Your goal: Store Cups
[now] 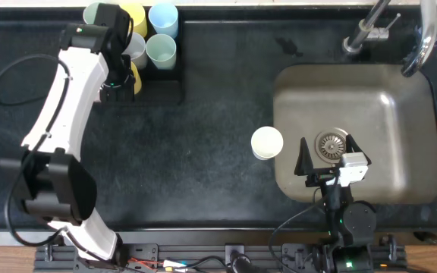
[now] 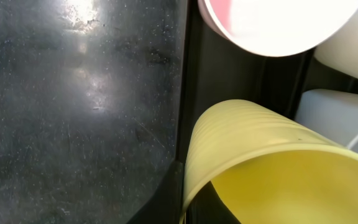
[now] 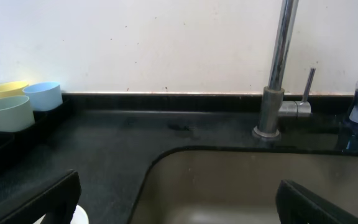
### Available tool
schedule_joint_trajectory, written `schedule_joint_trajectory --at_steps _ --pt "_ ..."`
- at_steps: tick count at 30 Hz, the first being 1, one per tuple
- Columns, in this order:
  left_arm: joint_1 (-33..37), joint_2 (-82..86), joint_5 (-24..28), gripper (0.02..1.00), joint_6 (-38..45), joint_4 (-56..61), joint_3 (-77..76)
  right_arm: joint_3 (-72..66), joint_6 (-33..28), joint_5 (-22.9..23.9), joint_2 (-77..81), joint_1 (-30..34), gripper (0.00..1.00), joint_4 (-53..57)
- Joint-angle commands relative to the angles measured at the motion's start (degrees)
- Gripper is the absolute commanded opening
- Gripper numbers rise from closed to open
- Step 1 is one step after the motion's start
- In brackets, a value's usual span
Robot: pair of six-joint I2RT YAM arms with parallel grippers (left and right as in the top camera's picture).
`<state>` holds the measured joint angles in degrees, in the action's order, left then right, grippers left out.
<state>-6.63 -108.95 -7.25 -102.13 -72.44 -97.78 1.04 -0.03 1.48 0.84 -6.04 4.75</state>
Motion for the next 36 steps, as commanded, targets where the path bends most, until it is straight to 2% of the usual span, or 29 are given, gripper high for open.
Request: schedule_joint_trajectory --at_steps 1,14,20,30,36 --pt "0.5 -2.3 0.8 0.036 -1.5 0.0 0.0 -0.8 -0.2 -0.2 -0.6 -0.2 0.998 -0.3" --pt "0.6 -5.9 -1.2 0.036 -1.5 2.9 0.0 -0.8 -0.2 -0.2 -0.6 -0.2 0.998 -0.3" --pt "0.9 -6.1 -3.8 0.036 -1.5 3.4 0.0 -0.8 -0.2 -0.2 -0.6 -0.2 0.998 -0.3" --pt "2.4 -6.4 -3.7 0.036 -1.2 2.3 0.0 -0.8 -0.2 -0.2 -0.6 -0.2 0.998 -0.3" --pt "2.5 -7.7 -1.8 0.036 -1.2 2.3 0.0 -0.8 -0.2 -0.2 -0.6 -0.2 0.996 -0.3"
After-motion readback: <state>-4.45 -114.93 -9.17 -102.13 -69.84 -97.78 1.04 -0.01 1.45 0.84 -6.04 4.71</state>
